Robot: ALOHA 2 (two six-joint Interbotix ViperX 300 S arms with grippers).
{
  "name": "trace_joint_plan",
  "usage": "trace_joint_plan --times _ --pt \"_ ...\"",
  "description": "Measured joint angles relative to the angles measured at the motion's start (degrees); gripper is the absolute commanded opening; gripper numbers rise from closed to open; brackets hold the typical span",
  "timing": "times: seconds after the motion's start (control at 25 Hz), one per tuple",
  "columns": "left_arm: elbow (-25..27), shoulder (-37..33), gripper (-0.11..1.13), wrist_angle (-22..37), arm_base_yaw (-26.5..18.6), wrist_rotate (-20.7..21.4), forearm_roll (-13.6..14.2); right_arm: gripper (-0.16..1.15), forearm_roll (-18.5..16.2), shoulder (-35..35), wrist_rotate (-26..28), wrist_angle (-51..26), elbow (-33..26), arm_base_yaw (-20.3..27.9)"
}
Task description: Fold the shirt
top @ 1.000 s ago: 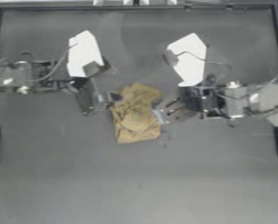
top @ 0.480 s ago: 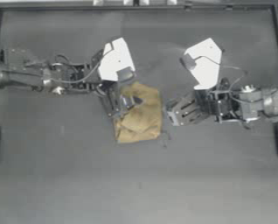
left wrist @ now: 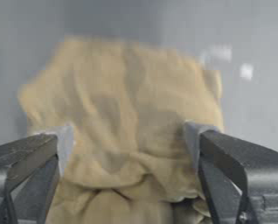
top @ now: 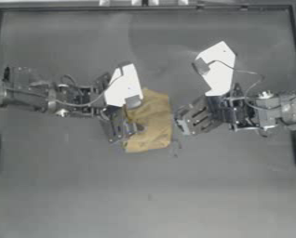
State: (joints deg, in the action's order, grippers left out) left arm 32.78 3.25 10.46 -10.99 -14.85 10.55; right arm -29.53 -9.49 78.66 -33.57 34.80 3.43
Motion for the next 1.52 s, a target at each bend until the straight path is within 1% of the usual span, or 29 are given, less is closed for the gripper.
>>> trace_joint_plan --times 0.24,0.4,0.52,0.64,0.76,0.84,0.92,1.24,1.52 --pt "2.20 0.00 1.03 0.18 -0.09 0.18 0.00 0.94 -1.76 2.20 -0.62 3.69 -0.09 0.09" --pt "3.52 0.00 1.03 0.18 -0.18 0.35 0.09 0.94 -4.04 4.22 -0.97 8.79 -0.09 0.62" --pt "4.66 0.00 1.03 -0.09 -0.44 0.35 0.09 0.94 -6.33 5.63 -1.05 12.57 -0.09 1.23" --pt "4.75 0.00 1.03 -0.35 -0.62 0.88 0.18 0.94 -9.49 7.91 -1.41 15.56 -0.09 1.85" --pt "4.75 0.00 1.03 -0.44 -0.88 1.76 0.26 0.94 -13.54 10.28 -1.23 16.61 -0.09 2.29" --pt "4.39 0.00 1.03 -0.62 -1.05 1.93 0.26 0.94 -15.64 11.95 -0.79 16.79 -0.09 2.55" --pt "4.22 0.53 1.03 -0.97 -1.14 2.02 0.26 0.94 -17.05 13.10 -0.53 16.87 -0.09 2.90" --pt "3.78 3.25 1.03 -3.25 -1.58 2.02 0.35 0.94 -19.51 16.44 -0.35 16.96 -0.09 4.13" --pt "3.69 4.04 1.03 -3.69 -1.85 2.02 0.62 0.94 -19.95 19.95 -0.44 16.87 -1.49 4.22"
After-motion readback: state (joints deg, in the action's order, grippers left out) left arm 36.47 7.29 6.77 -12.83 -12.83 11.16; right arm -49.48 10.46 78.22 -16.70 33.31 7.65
